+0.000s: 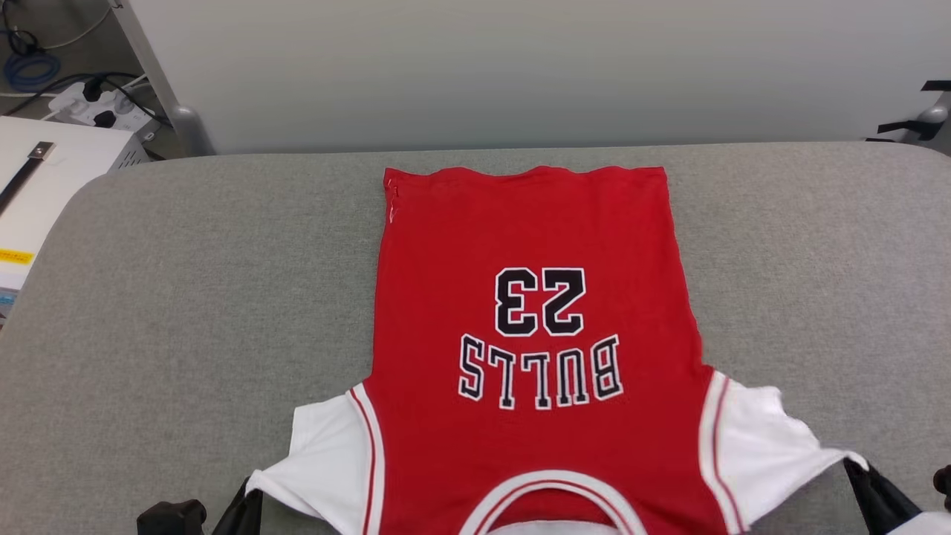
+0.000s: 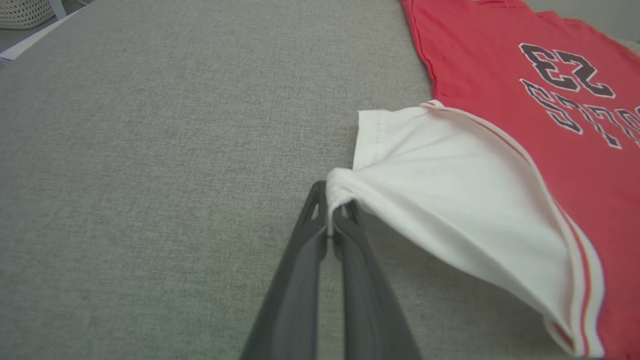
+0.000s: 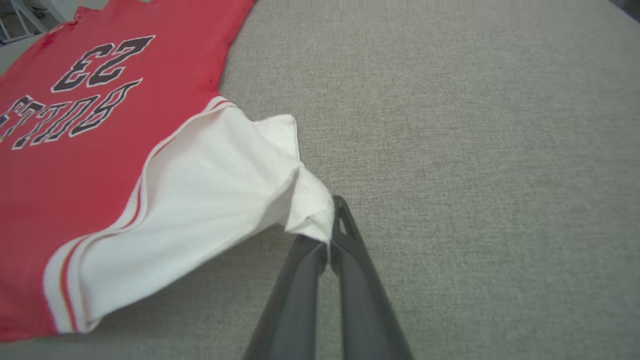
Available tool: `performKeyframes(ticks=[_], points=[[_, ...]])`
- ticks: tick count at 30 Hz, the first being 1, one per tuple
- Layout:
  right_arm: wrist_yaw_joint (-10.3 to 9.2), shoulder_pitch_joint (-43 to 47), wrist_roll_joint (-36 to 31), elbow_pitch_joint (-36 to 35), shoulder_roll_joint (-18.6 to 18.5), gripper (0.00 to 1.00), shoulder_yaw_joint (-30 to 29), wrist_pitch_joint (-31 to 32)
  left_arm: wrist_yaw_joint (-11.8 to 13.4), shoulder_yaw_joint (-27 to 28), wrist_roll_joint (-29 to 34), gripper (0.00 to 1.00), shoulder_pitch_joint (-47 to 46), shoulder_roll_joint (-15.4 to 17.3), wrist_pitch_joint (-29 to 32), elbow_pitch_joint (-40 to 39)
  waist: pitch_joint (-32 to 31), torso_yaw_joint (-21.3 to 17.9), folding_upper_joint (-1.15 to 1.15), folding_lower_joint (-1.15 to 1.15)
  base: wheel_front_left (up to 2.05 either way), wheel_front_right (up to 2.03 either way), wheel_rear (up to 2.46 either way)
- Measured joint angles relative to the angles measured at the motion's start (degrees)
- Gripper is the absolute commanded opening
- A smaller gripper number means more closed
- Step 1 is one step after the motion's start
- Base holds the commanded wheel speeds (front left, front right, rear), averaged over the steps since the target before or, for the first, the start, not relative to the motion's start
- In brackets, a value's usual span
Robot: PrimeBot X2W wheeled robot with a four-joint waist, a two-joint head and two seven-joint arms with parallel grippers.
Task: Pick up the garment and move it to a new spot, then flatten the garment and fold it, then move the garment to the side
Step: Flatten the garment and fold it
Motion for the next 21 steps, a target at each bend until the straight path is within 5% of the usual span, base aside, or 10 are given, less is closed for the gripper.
performKeyframes(ticks=[11,16,21], points=[[-0.05,-6.16,-6.84,-17.14,-0.45,1.0,-13.99,6.98,-1.38,1.81,5.27,0.0,-2.49,-1.94,0.0,-3.72,3.39,1.57,0.0,0.0,0.0,0.0,0.0],[-0.05,-16.56,-7.86,-25.57,-3.44,1.0,-17.18,15.44,-1.86,2.05,8.04,0.0,-5.27,-2.86,0.0,-6.35,6.57,3.08,0.0,0.0,0.0,0.0,0.0],[-0.05,-30.09,-6.39,-26.15,-6.97,1.0,-14.75,28.99,-2.55,2.01,10.27,0.0,-8.42,-4.91,0.0,-8.61,10.55,4.81,0.0,0.01,0.0,0.0,0.0]])
